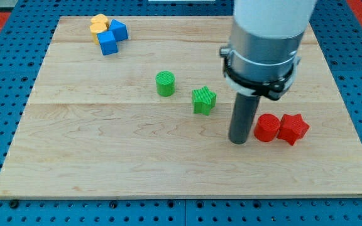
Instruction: Nudge the green star into the green circle
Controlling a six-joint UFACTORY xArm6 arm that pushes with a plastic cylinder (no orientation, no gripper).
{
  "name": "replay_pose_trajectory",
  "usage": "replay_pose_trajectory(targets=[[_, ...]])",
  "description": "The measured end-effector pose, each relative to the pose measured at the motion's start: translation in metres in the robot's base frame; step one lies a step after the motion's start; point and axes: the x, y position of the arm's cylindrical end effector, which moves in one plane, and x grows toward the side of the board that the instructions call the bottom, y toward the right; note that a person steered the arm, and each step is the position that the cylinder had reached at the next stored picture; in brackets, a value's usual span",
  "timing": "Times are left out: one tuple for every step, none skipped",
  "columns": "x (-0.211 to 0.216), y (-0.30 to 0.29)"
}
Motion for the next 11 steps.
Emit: replay_pose_trajectory(targets=[[-0.003,0.015],[-0.003,0.015],[-0.031,-0.001],[-0.063,-0.016],[-0.067,-0.095],[-0.067,-0.101],[-0.083,-0.106],[-0.131,-0.072],[-0.22,-0.08],[-0.283,-0.117],[-0.321,-0.161]])
